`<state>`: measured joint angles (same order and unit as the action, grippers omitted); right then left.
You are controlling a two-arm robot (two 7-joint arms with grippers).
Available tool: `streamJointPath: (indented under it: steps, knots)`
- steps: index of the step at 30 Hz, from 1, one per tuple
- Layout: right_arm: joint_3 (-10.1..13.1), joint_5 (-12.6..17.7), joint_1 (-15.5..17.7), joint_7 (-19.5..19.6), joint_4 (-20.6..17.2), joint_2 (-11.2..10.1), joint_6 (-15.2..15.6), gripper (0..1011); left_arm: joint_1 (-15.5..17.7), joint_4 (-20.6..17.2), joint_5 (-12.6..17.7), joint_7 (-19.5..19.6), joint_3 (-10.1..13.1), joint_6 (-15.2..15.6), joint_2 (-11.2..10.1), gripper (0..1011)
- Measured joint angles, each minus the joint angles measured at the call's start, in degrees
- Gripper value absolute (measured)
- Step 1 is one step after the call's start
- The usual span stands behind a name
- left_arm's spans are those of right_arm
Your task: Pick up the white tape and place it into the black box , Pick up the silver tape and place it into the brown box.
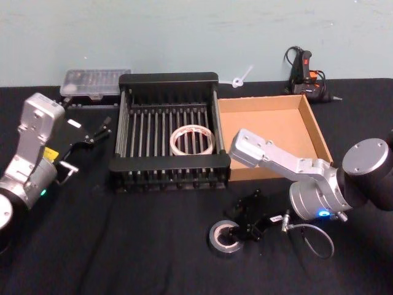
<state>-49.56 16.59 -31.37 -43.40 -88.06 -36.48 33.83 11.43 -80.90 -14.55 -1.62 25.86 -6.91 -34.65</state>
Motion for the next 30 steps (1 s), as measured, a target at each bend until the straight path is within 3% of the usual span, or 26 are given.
streamJointPath:
  steps: [2,8,12,30]
  knots:
    - [0.0,0.0,0.0,0.0,0.0,0.0,0.0,477,0.0,0.0,0.0,0.0,0.0,0.0,0.0,1001]
    - [0.0,0.0,0.0,0.0,0.0,0.0,0.0,244,0.0,0.0,0.0,0.0,0.0,0.0,0.0,1001]
    - [0.0,0.0,0.0,0.0,0.0,0.0,0.0,178,0.0,0.0,0.0,0.0,0.0,0.0,0.0,1001]
    - [0.7,0.4,0.2,0.0,-0.3,-0.1,0.2,173,0.0,0.0,0.0,0.0,0.0,0.0,0.0,1001]
